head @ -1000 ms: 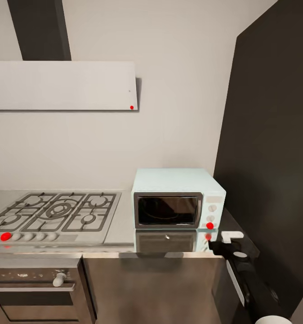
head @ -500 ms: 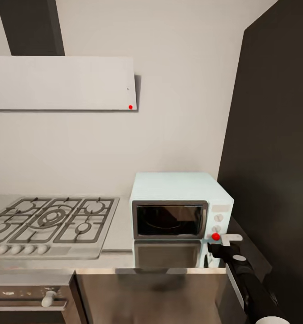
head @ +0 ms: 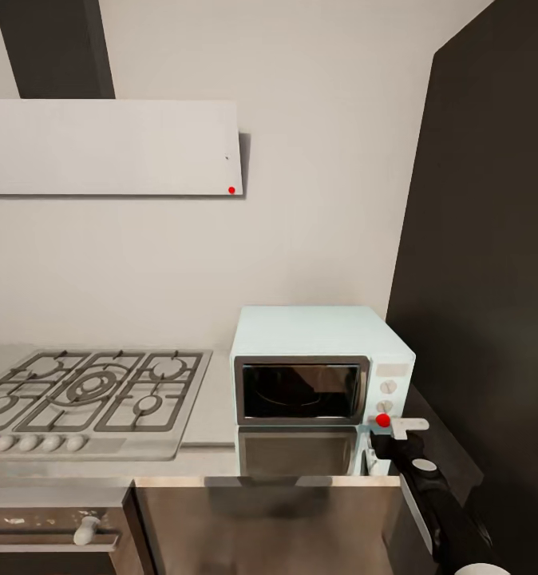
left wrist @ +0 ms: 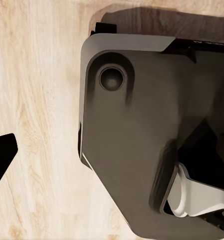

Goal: In the kitchen, take the popcorn bag from the countertop, put it into the microwave, and heat it until the popcorn is cooked so the cooked popcorn ends up inside the bag.

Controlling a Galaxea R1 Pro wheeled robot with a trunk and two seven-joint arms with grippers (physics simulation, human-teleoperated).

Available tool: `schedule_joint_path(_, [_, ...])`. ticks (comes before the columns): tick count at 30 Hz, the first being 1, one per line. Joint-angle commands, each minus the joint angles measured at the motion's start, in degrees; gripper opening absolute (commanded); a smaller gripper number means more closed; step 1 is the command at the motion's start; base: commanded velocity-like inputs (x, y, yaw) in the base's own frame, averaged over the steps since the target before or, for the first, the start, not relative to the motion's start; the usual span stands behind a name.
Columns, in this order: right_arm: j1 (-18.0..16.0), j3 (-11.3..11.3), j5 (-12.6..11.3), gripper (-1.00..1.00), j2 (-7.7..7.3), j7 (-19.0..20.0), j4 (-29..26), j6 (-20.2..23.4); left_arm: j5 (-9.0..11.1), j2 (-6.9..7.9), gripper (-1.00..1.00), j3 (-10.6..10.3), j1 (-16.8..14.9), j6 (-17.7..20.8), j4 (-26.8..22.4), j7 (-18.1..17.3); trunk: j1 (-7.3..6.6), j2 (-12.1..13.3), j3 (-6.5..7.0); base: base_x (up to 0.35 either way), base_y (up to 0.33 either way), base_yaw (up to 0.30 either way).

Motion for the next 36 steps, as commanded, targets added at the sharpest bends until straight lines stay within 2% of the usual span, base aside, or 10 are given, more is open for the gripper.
schedule_joint_path(1, [-0.03,0.01,0.55,-1.00,0.00,-0.03,-0.08,0.36,-0.02,0.01,1.00,0.44,-0.02,0.37,-0.11,-0.12,0.02,-0.08,-0.10,0.000,0.000,0.000])
schedule_joint_path(14, [-0.03,-0.01,0.55,-1.00,0.02,-0.03,-0.06,0.37,0.01,0.01,1.00,0.41,-0.02,0.37,-0.11,-0.12,0.02,-0.08,-0.10,0.005,0.000,0.000])
schedule_joint_path(22, [-0.03,-0.08,0.55,-1.00,0.02,0.05,-0.06,0.37,-0.01,0.01,1.00,0.37,-0.01,0.37,-0.11,-0.12,0.02,-0.08,-0.10,0.219,0.000,0.000])
schedule_joint_path(36, [-0.03,-0.17,0.55,-1.00,0.01,0.06,-0.06,0.37,-0.01,0.01,1.00,0.38,-0.01,0.37,-0.11,-0.12,0.02,-0.08,-0.10,0.004,0.000,0.000])
